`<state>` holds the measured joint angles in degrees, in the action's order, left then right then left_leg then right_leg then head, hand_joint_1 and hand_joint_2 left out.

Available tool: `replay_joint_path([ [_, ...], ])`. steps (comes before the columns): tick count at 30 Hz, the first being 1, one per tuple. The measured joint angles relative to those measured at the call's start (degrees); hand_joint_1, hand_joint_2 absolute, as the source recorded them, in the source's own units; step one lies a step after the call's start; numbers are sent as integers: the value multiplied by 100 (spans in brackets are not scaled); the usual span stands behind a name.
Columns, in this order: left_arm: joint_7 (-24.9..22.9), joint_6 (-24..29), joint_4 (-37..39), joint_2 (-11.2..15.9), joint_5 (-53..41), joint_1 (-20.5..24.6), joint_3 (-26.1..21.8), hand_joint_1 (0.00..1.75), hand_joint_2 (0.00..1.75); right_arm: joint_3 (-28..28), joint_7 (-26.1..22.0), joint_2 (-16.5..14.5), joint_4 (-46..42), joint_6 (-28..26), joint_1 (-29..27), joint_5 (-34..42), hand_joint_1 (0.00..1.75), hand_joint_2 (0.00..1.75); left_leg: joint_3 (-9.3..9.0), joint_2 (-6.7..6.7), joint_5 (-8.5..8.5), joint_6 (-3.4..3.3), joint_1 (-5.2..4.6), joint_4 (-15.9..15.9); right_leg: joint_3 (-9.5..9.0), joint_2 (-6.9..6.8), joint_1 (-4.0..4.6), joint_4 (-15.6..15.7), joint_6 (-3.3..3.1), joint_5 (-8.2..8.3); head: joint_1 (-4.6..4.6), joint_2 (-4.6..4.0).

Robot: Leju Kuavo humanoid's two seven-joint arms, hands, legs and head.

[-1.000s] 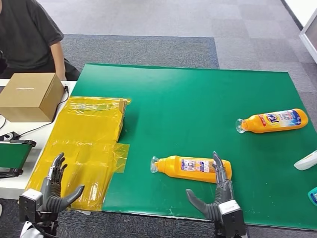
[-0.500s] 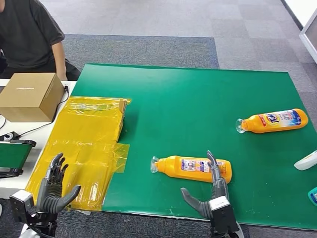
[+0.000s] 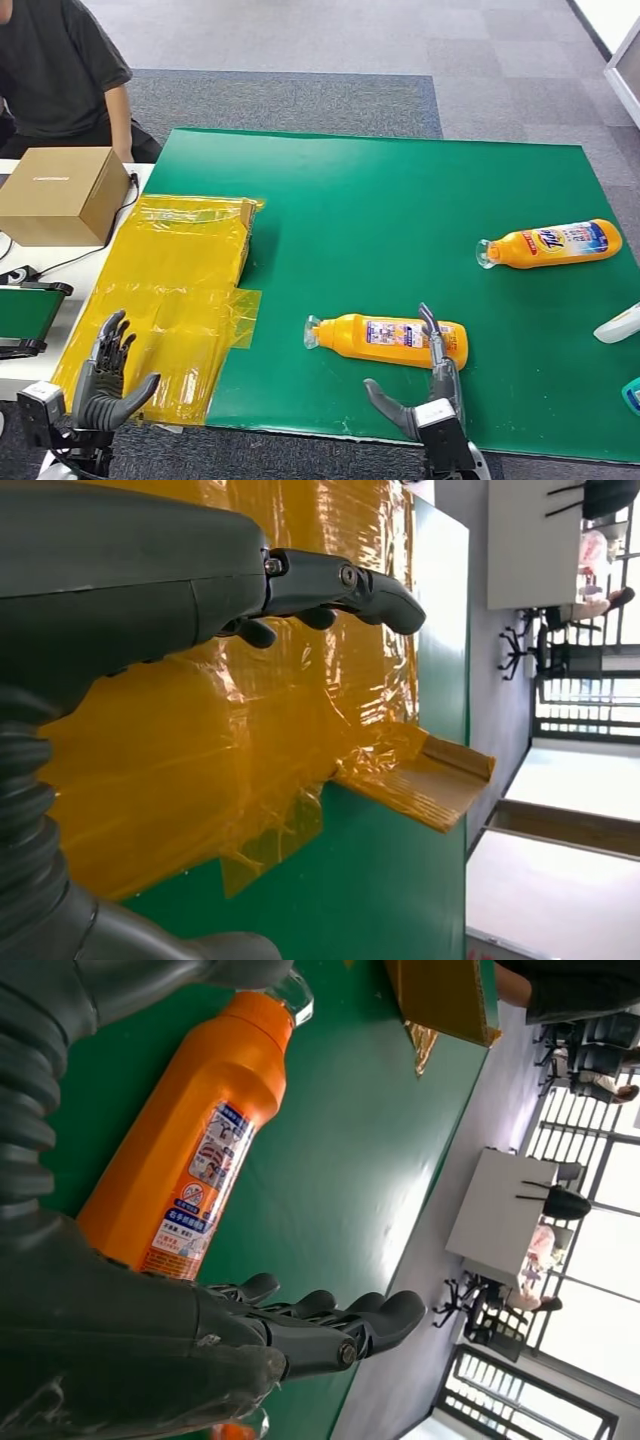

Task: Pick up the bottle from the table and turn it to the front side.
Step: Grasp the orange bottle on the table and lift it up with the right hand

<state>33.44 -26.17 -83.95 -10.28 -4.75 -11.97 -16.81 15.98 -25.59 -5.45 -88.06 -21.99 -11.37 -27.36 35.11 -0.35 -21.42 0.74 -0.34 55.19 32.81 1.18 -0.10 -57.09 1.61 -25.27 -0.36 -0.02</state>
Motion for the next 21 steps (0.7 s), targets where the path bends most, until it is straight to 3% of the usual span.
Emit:
replay_joint_path([
  [4,-91,108,3,-44,-68,2,-46,0,175,16,178,13,4,-287,-1,-454,0,175,0,0,0,0,0,0,0,0,0,0,0,0,1,0],
  [11,-85,183,64,-42,-311,64,-45,0,175,31,1333,315,24,-705,134,-2432,0,175,0,0,1,-1,0,2,-1,0,-1,0,2,2,0,1],
  [15,-83,365,123,-39,-380,169,-26,0,175,-64,1928,563,24,-412,361,-3300,0,175,0,0,2,-3,0,7,-2,0,-1,0,6,5,0,-1],
  [21,-77,384,200,10,-344,262,29,0,175,-174,2545,944,83,517,754,-3951,0,175,1,0,5,-7,-1,10,-4,0,-2,0,9,9,1,0],
])
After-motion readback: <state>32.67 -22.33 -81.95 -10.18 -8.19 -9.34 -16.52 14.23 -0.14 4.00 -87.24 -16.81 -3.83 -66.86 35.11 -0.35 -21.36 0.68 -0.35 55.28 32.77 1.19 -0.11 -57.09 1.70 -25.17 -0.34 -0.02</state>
